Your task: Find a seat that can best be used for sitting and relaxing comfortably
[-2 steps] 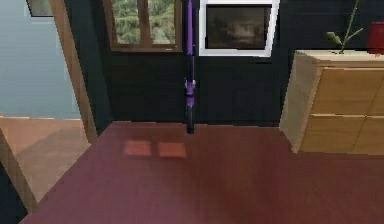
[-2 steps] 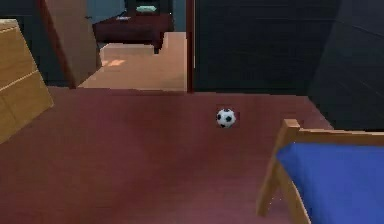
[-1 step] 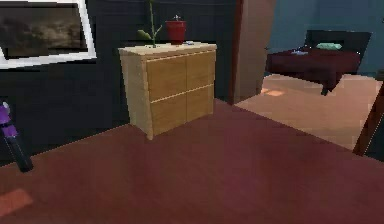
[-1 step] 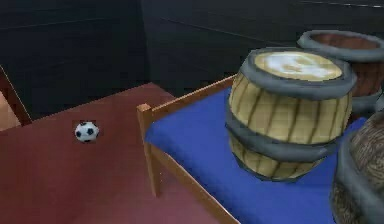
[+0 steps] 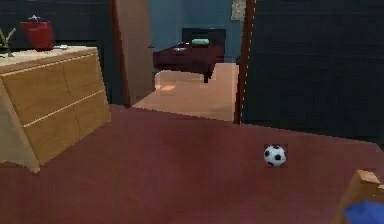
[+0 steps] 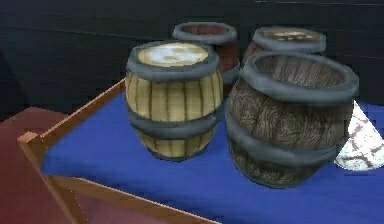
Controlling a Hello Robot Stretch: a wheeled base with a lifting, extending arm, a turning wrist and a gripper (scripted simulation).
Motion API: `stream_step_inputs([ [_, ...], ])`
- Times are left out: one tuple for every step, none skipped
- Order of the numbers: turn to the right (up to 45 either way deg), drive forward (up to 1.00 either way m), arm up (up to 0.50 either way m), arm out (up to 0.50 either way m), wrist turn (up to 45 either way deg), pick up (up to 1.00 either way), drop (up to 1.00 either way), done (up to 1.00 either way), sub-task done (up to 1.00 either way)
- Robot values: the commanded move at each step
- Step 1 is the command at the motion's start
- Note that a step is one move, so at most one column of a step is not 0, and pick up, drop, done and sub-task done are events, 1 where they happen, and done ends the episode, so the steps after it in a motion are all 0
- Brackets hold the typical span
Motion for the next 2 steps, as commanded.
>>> stream_step_inputs([
  [0.0,1.00,0.00,0.00,0.0,0.00,0.00,0.00,0.00],
  [0.0,1.00,0.00,0.00,0.0,0.00,0.00,0.00,0.00],
])
